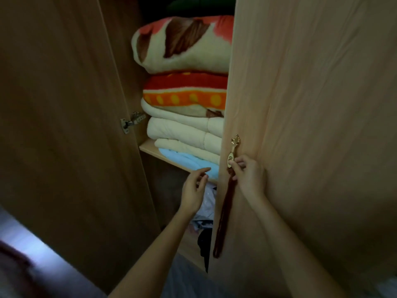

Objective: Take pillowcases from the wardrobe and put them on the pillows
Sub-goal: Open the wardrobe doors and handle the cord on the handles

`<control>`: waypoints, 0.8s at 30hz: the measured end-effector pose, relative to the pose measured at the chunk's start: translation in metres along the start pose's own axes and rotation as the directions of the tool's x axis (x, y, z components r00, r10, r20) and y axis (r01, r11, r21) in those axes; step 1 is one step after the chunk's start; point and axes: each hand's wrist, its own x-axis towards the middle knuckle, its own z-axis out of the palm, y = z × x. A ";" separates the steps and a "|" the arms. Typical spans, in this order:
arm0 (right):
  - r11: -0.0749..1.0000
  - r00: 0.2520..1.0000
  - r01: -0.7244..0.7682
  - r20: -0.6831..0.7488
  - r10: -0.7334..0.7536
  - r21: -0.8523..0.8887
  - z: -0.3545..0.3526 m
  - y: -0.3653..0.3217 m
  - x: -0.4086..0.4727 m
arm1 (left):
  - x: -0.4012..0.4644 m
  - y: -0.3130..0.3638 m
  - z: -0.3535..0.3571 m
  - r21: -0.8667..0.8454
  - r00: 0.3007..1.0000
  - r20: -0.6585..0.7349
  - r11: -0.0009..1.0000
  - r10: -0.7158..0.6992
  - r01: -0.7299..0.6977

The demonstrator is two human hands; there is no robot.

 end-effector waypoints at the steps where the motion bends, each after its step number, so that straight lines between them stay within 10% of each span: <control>1: 1.000 1.000 -0.007 0.006 0.007 0.014 0.001 0.001 -0.001 | -0.004 -0.005 -0.016 -0.009 0.999 -0.009 0.999 -0.038 0.038; 9: 0.984 0.963 0.104 -0.263 -0.063 0.147 0.041 -0.009 -0.068 | -0.055 -0.053 -0.137 0.271 0.973 -0.175 0.942 -0.151 0.195; 14: 0.992 0.983 0.081 0.156 -0.096 0.096 0.090 -0.026 -0.096 | -0.085 -0.063 -0.184 0.229 0.951 -0.208 0.934 -0.226 0.273; 18: 0.990 0.817 0.142 0.562 -0.132 0.027 0.132 -0.052 -0.106 | -0.093 -0.066 -0.217 0.182 0.923 -0.293 0.933 -0.250 0.311; 24: 0.912 0.588 0.397 0.736 -0.336 0.099 0.188 -0.121 -0.108 | -0.094 -0.067 -0.271 0.176 0.847 -0.497 0.934 -0.187 0.310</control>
